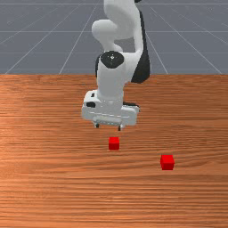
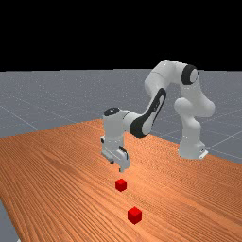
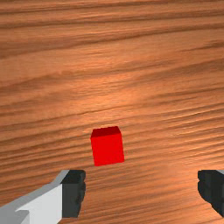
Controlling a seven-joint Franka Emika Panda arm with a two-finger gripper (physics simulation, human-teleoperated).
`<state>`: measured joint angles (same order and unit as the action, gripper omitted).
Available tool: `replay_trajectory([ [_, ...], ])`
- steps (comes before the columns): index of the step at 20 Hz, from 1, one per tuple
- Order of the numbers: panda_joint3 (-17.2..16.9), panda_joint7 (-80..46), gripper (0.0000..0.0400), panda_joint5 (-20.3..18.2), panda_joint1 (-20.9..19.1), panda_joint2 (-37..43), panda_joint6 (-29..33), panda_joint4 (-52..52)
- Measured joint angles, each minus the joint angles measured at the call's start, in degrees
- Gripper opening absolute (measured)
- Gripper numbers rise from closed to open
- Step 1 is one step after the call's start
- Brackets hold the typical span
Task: Stack all the cube
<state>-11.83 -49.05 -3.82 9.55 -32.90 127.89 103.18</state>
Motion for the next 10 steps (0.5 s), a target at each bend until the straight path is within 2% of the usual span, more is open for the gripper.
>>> replay_trajectory([
  [5, -0.74, -4.44, 0.0398, 0.95, 1.39, -10.31, 7.47, -4.23],
  [10, 0.28, -4.7, 0.04, 0.35, 2.23, -9.95, 9.19, -2.47],
])
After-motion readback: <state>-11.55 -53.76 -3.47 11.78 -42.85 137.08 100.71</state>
